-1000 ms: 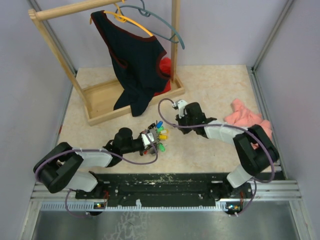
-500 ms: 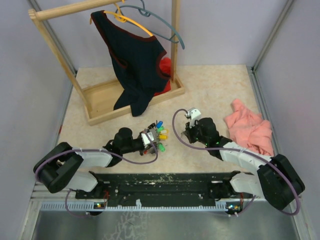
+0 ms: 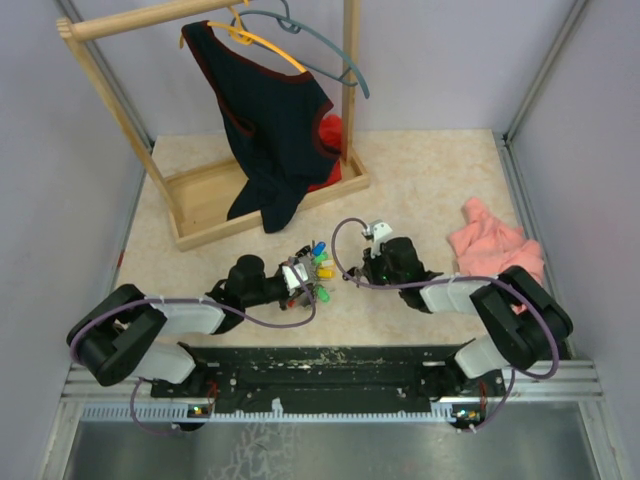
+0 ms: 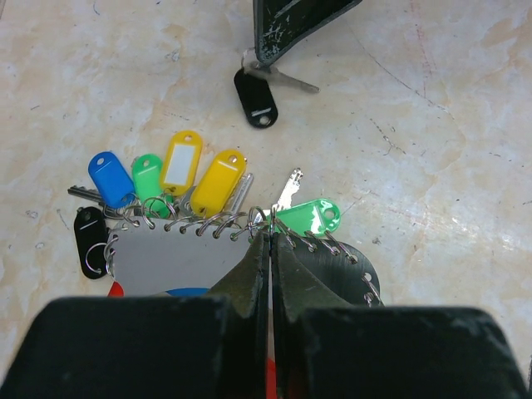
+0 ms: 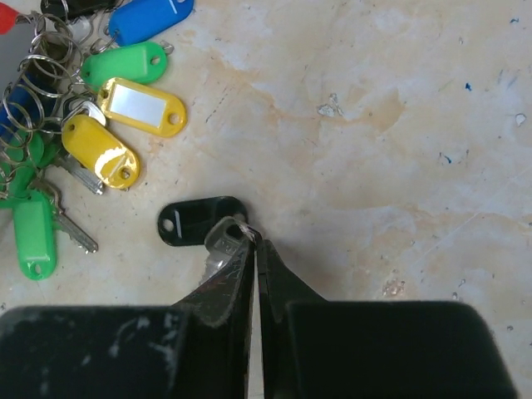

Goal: Put the keys on the keyring

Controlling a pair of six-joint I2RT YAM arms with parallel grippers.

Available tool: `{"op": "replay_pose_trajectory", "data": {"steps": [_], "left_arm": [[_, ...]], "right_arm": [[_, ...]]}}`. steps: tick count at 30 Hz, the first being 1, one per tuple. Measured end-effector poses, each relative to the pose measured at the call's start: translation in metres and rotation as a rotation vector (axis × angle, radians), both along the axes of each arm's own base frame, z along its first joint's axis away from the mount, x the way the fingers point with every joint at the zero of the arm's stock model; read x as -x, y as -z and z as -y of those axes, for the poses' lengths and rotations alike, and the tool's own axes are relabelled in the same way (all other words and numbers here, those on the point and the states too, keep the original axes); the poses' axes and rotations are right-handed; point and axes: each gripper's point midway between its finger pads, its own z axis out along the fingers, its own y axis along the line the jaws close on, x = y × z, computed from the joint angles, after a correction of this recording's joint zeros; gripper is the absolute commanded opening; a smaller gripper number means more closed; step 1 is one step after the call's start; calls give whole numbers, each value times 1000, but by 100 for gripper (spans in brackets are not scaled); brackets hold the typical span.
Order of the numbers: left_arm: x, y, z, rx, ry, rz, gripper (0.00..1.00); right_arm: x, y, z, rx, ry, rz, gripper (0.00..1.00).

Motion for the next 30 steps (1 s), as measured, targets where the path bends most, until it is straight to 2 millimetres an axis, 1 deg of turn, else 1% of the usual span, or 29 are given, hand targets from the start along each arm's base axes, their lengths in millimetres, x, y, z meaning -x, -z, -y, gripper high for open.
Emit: {"op": "replay_pose_trajectory", "data": {"steps": [2, 4, 7, 13, 16, 18, 21, 23, 26, 30], "left_arm": [[0, 0, 0, 0, -1, 1, 1], [-1, 0, 0, -1, -2, 1, 1], [-1, 0, -1, -1, -4, 1, 1], [-1, 0, -1, -1, -4, 1, 1], [-1, 0, -1, -1, -5, 1, 1], [-1, 0, -1, -1, -6, 1, 1], [-2, 0, -1, -1, -10, 3, 1], [-2, 0, -1, -1, -12, 4, 1], [-2, -1, -1, -1, -13, 4, 1], [-2, -1, -1, 0, -14, 2, 1]], "right_arm": [[-2, 1, -1, 3, 7, -16, 19], [-4, -1, -2, 2, 12, -24, 25], [-6, -10, -3, 14, 20, -40, 35], [-12, -36, -4, 64, 2, -48, 47], [-16, -42, -10, 113, -31, -51, 51], [-16, -39, -20, 157, -70, -57, 52], [-12, -25, -30, 228, -120, -87, 54], [-9, -14, -31, 281, -141, -110, 54], [-7, -3, -28, 340, -157, -137, 54], [-7, 3, -27, 389, -177, -151, 55]]}}
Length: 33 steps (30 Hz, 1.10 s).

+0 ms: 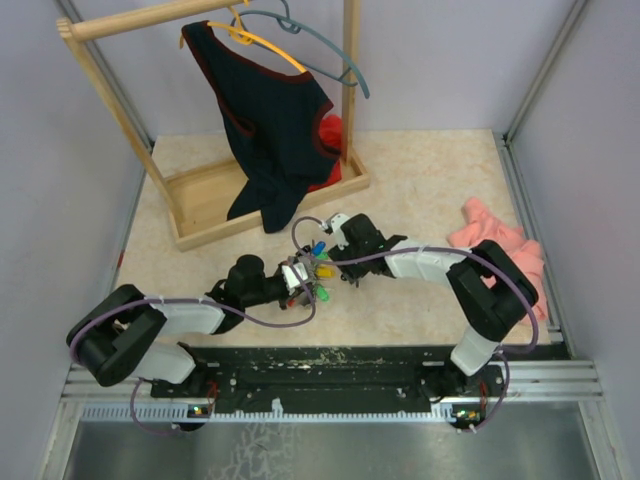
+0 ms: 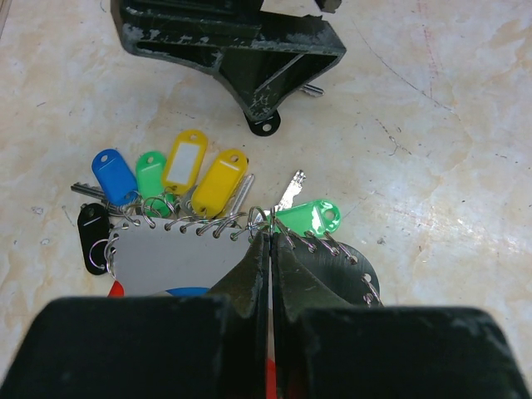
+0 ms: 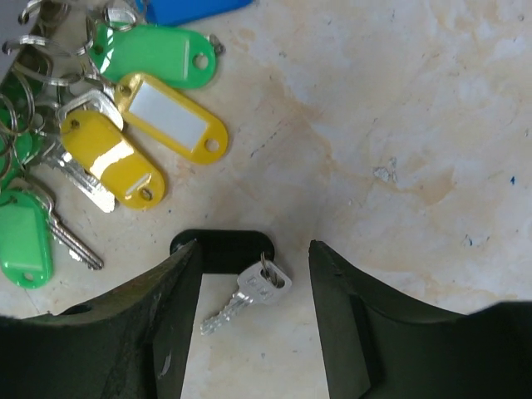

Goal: Put the keys on the keyring

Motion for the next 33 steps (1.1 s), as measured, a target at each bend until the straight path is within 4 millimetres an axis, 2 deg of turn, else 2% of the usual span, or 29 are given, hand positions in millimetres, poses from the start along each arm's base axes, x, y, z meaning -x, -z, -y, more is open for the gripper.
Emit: {"op": "replay_pose_trajectory", "data": {"steps": [4, 10, 13, 19, 25, 29, 33], "left_arm": [[0, 0, 0, 0, 0, 0, 1], [0, 0, 0, 0, -1, -1, 1], [0, 0, 0, 0, -1, -2, 1], [0, 0, 0, 1, -2, -4, 1], [0, 0, 0, 3, -3, -7, 1], [0, 0, 0, 3, -3, -6, 1], [0, -1, 0, 5, -3, -5, 1]], "right_arm": [[-9, 0, -4, 17, 2, 16, 55], [-28, -2, 2, 62, 84, 47, 54], [-39, -3, 13, 81, 168, 53, 52], [-51, -3, 48, 72, 356, 18, 52], [-35, -2, 64, 35, 406, -43, 54], [-15, 1, 65, 9, 393, -106, 55], [-7, 3, 63, -13, 381, -135, 56]]}}
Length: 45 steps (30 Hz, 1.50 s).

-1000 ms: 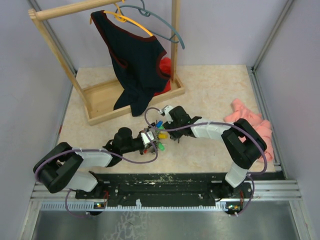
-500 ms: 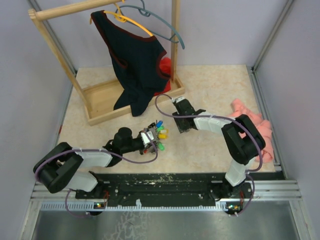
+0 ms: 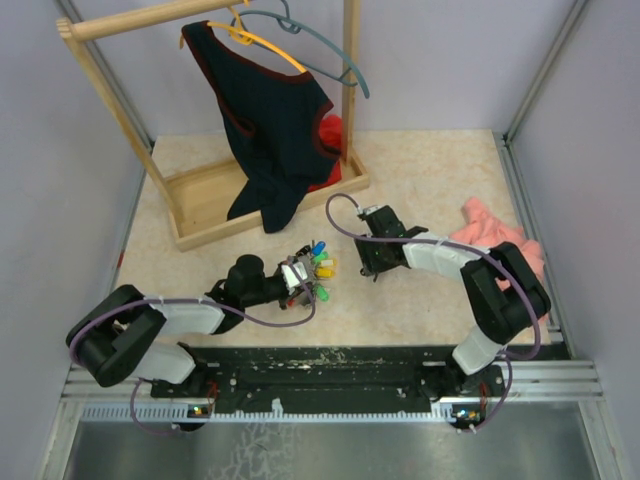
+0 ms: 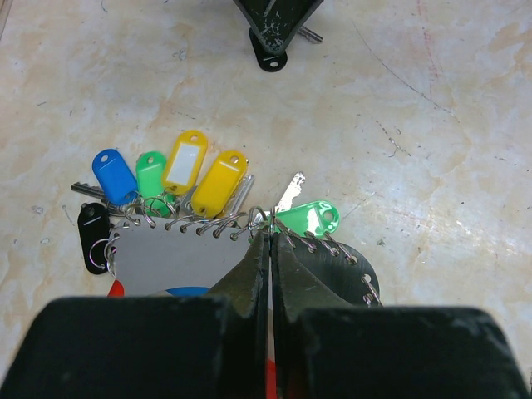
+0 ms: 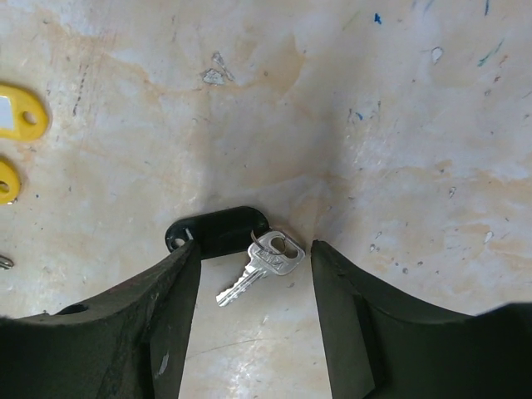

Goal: Put the keys on the keyring

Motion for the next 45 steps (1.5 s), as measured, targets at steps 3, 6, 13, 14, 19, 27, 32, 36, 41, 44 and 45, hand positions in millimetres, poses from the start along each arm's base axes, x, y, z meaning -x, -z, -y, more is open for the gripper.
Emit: {"op": "replay_pose_trajectory", "data": {"steps": [3, 6, 13, 14, 19, 27, 32, 36, 41, 44, 45], "left_arm": [[0, 0, 0, 0, 0, 0, 1], [0, 0, 0, 0, 0, 0, 1], [0, 0, 0, 0, 1, 0, 1], [0, 0, 0, 0, 1, 0, 1], [0, -1, 0, 1, 0, 1, 1], [-1, -6, 0, 11, 0, 13, 1], [-1, -7, 0, 13, -1, 15, 1], [-1, -8, 1, 15, -2, 18, 1], [-1, -8, 1, 15, -2, 17, 1], [-1, -7, 0, 15, -2, 16, 1], [-1, -7, 0, 15, -2, 16, 1]], "right_arm": [[3, 0, -3, -22, -13, -8, 56], [6, -1, -7, -50, -27, -19, 56], [25, -4, -27, -148, -64, -83, 56], [29, -5, -32, -162, -74, -93, 56], [47, -7, -54, -223, -132, -144, 52], [39, -24, -64, -112, -246, -58, 56], [17, -41, -71, -31, -318, 47, 56], [10, -29, -72, 28, -354, 50, 56], [19, 0, -73, 99, -413, -13, 56], [16, -4, -81, 94, -437, 6, 56], [15, -5, -82, 96, -438, 8, 56]]}}
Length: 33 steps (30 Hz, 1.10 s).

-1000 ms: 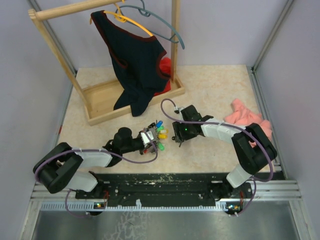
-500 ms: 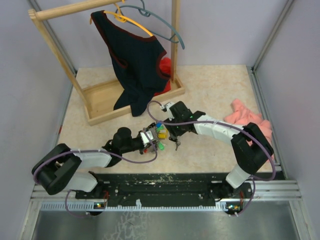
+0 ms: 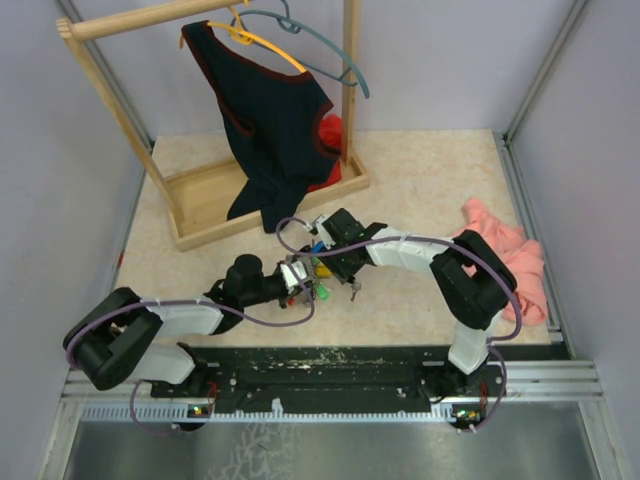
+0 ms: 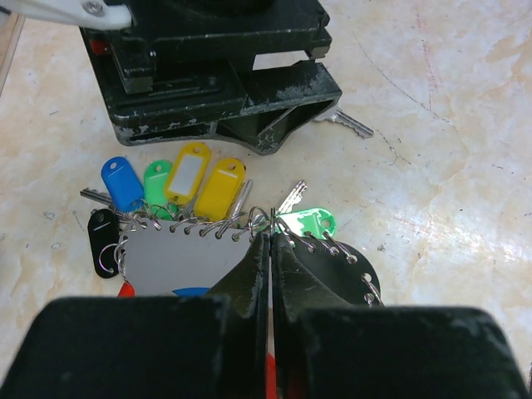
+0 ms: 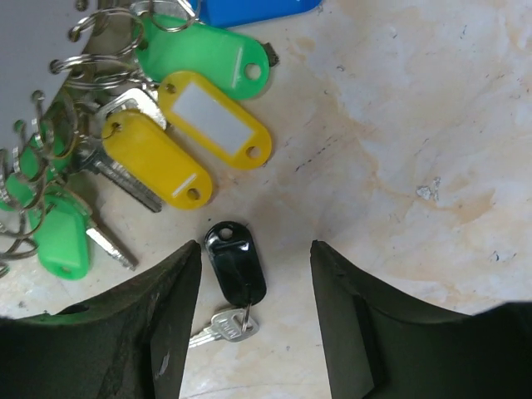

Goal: Put the keys on the keyring

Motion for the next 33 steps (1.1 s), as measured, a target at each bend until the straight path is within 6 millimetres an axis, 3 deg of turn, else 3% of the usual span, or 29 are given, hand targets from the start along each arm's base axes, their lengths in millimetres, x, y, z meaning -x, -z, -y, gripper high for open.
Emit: {"op": "replay_pose_trajectory", "data": {"steps": [8, 11, 14, 20, 28, 33], "left_arm": [[0, 0, 0, 1, -1, -2, 1], [0, 0, 0, 1, -1, -2, 1], [0, 0, 0, 1, -1, -2, 1], [0, 0, 0, 2, 0, -3, 1], [0, 0, 0, 2, -1, -4, 1], [0, 0, 0, 3, -1, -5, 1]], "right_arm": [[-17, 2, 10, 59, 90, 43, 55], [-23, 2, 21, 67, 160, 49, 55], [-26, 2, 45, 72, 266, 42, 55], [-6, 4, 81, 94, 393, -10, 54], [30, 4, 89, 69, 388, -96, 52], [34, -17, 75, -25, 261, -82, 48]]}}
